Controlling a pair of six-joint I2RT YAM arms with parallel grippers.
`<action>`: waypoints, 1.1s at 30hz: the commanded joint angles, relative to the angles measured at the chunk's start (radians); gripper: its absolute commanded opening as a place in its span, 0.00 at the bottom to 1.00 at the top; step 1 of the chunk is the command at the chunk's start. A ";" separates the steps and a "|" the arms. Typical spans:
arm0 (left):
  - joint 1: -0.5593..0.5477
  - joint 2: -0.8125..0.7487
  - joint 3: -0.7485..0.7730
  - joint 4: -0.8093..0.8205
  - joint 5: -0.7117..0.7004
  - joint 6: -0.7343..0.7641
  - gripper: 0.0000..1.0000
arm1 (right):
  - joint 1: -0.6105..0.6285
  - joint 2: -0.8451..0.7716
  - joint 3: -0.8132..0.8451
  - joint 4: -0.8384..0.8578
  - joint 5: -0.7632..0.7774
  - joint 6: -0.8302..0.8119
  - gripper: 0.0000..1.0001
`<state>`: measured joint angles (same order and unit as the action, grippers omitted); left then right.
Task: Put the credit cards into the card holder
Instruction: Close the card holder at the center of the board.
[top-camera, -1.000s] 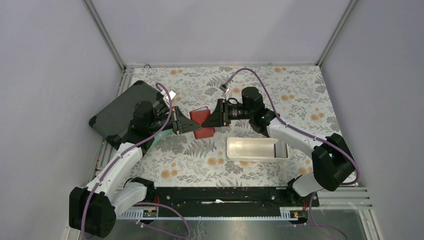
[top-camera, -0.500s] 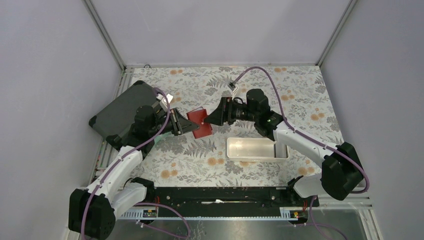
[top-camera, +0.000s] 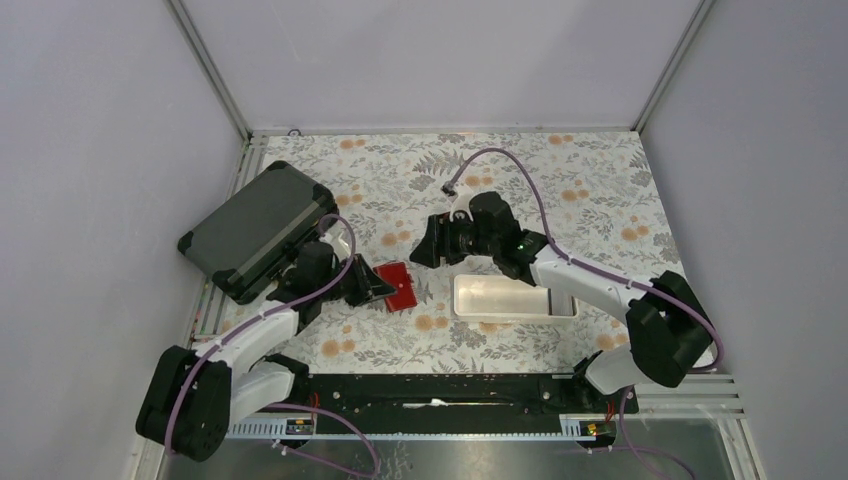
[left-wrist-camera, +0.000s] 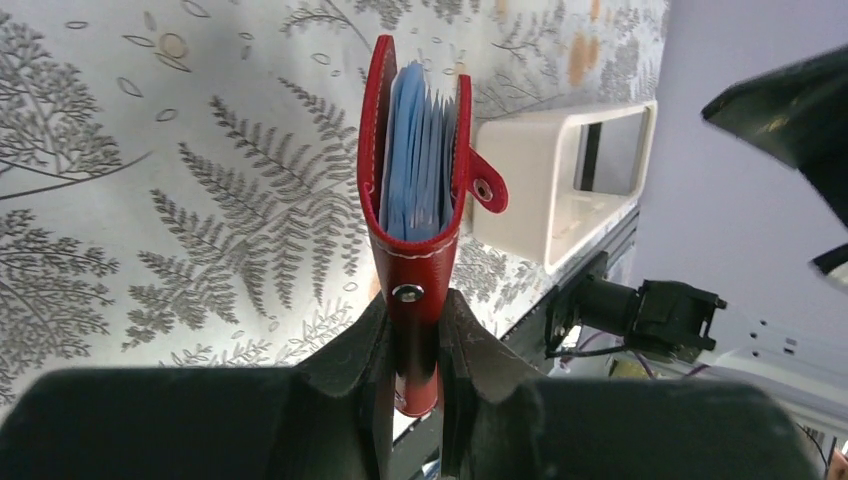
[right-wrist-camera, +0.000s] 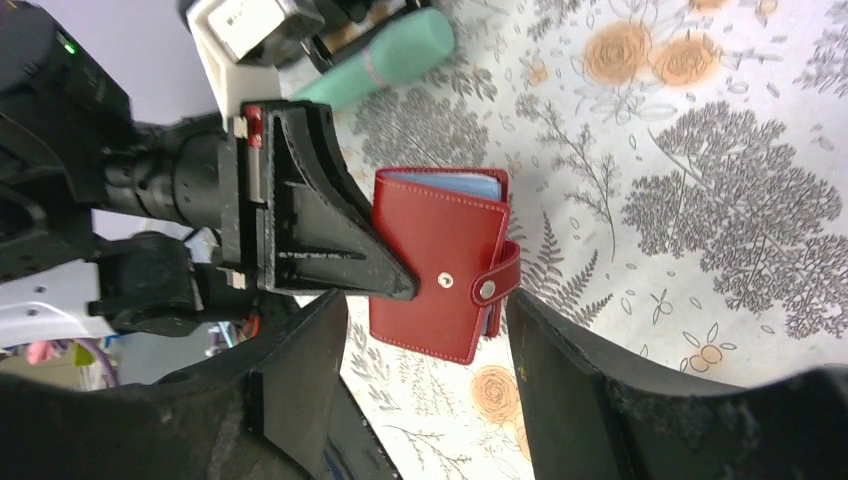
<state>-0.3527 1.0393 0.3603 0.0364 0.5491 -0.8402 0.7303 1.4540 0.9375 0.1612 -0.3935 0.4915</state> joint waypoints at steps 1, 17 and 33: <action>-0.005 0.065 -0.012 0.120 -0.050 -0.003 0.00 | 0.063 0.049 0.026 -0.053 0.121 -0.075 0.66; -0.005 0.180 -0.029 0.117 -0.102 0.060 0.02 | 0.188 0.272 0.157 -0.195 0.233 -0.123 0.54; -0.005 0.196 -0.011 0.102 -0.101 0.079 0.01 | 0.216 0.382 0.293 -0.302 0.356 -0.199 0.36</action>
<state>-0.3546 1.2179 0.3340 0.1287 0.4927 -0.8024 0.9340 1.8194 1.1759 -0.1062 -0.0849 0.3271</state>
